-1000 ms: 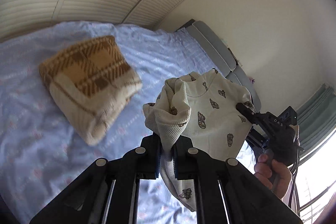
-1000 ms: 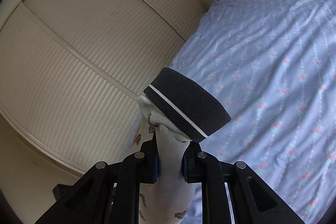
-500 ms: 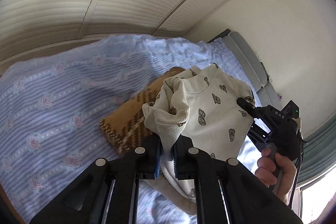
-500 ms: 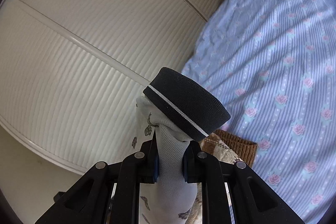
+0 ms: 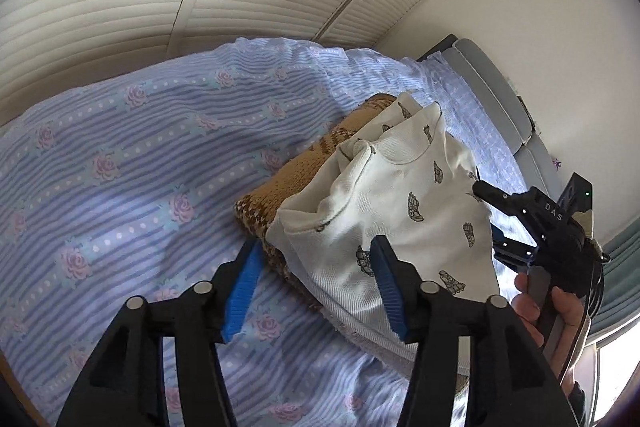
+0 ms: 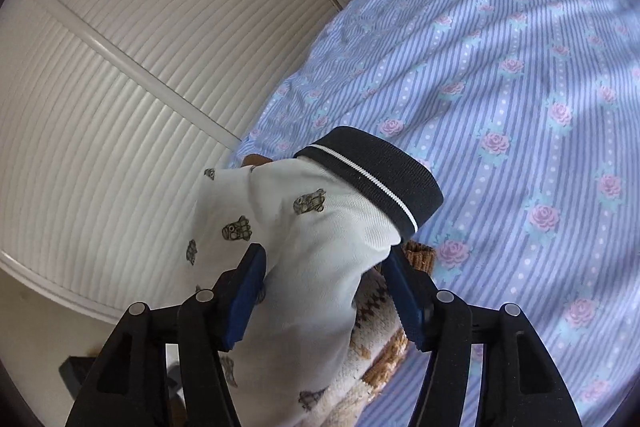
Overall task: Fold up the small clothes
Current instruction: 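Lower the shirt onto the knitted item and open the right gripper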
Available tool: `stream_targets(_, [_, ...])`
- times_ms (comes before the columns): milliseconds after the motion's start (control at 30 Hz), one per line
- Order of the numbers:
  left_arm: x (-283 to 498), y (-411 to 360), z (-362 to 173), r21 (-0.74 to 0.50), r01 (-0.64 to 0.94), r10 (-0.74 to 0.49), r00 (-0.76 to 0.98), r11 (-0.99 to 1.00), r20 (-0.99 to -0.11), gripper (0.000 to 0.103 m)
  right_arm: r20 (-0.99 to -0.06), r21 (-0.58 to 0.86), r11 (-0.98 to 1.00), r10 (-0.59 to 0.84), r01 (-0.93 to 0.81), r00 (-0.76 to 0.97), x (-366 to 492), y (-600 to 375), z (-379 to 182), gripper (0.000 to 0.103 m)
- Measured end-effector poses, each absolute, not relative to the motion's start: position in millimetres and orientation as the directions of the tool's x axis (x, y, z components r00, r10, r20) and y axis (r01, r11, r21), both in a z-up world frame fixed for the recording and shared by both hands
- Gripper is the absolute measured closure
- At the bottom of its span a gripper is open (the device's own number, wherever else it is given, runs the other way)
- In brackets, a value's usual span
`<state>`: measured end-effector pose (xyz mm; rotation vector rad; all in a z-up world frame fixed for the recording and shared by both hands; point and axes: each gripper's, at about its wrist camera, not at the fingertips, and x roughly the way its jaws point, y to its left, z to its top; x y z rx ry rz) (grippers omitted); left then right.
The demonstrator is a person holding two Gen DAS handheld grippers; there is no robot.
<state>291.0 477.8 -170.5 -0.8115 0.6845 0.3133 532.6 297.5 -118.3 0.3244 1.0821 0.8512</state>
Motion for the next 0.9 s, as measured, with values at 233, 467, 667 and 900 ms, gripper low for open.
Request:
stream_targets(233, [264.2,442.1,-121.4,-0.403,-0.416,0.11,0.794,0.815,-0.599,0.04,-0.538,0.42,0.632,0.751,-0.651,0.382,454.8,262.2,-70.1,0.041])
stream_targets(467, [301.2,418.6,-117.0,-0.344,-0.199,-0.062,0.783,0.918,-0.618,0.029,-0.465,0.206,0.533,0.791,-0.821,0.397,397.8,271.6,-63.3,0.04])
stream_targets(667, [320.2,432.7,-152.2,-0.392,-0.205,-0.132,0.72,0.897,-0.681,0.029,-0.511,0.204,0.473,0.798,-0.857,0.319,400.9,294.8,-83.8,0.04])
stream_targets(900, [328.1,434.7,-173.4,-0.402,-0.202,-0.155,0.7,0.893,-0.697,0.029,-0.598,0.053,0.463,0.724,-0.885,0.343,392.8,309.1,-118.7,0.04])
